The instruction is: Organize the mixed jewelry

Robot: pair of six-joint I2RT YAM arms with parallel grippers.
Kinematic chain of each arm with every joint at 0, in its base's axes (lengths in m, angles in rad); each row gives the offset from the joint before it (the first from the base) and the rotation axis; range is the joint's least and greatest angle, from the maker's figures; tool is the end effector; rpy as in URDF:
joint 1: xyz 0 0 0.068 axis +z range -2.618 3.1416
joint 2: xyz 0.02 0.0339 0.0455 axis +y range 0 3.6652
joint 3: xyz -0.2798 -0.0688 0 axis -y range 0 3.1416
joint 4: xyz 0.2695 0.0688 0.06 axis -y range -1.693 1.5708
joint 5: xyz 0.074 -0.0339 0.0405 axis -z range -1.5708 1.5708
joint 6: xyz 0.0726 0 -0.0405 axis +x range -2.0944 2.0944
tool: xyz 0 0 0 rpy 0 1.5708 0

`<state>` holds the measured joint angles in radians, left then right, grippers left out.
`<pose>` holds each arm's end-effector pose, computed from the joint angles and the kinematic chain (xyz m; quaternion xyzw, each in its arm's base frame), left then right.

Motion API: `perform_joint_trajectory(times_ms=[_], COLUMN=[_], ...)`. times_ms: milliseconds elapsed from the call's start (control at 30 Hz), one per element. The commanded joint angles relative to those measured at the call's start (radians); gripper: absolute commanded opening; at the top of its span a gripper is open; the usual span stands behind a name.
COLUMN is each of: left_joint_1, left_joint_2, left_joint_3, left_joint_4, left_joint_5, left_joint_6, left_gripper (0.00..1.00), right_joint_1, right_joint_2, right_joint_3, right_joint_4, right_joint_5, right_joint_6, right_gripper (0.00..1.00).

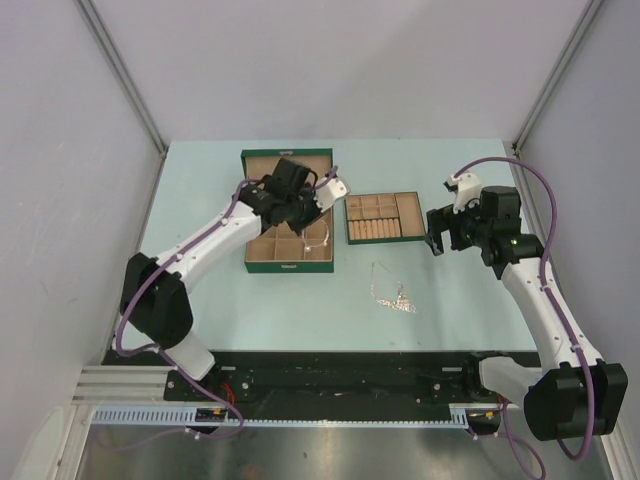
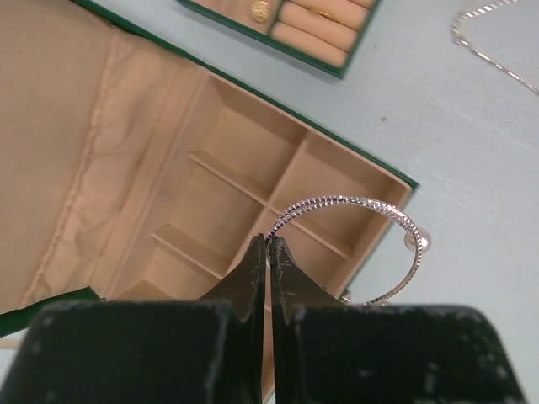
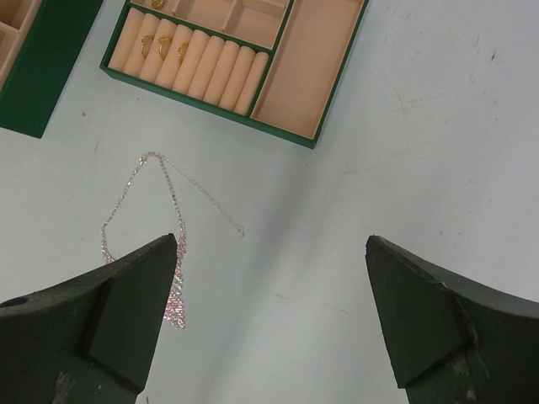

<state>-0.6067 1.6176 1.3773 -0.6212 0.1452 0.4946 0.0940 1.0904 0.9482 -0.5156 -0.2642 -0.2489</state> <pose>0.3260 -0.2390 0.2765 0.5109 0.7839 -0.0873 0.3420 0.2770 0.0452 0.2947 -0.2090 0.8668 0.0841 0.4448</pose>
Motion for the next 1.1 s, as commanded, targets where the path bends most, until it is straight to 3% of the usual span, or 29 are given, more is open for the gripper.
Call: perform_joint_trajectory(times_ms=[0, 367, 1067], left_joint_1=[0.035, 0.044, -0.005], left_joint_2=[0.077, 0.257, 0.288], left_joint_3=[0.084, 0.144, 0.082], left_joint_4=[0.006, 0.058, 0.109], left_joint_5=[-0.062, -0.142, -0.174], left_joint_6=[-0.031, -0.013, -0.033], left_gripper=[0.00, 0.00, 0.00], right_joint_1=[0.003, -0.002, -0.008], right_joint_2=[-0.001, 0.002, -0.006], right_joint_3=[0.001, 0.001, 0.003], right_joint_4=[0.005, 0.003, 0.003], right_joint_5=[-0.007, -0.012, -0.013], right_joint_6=[-0.015, -0.015, -0.015], right_gripper=[1.00, 1.00, 1.00])
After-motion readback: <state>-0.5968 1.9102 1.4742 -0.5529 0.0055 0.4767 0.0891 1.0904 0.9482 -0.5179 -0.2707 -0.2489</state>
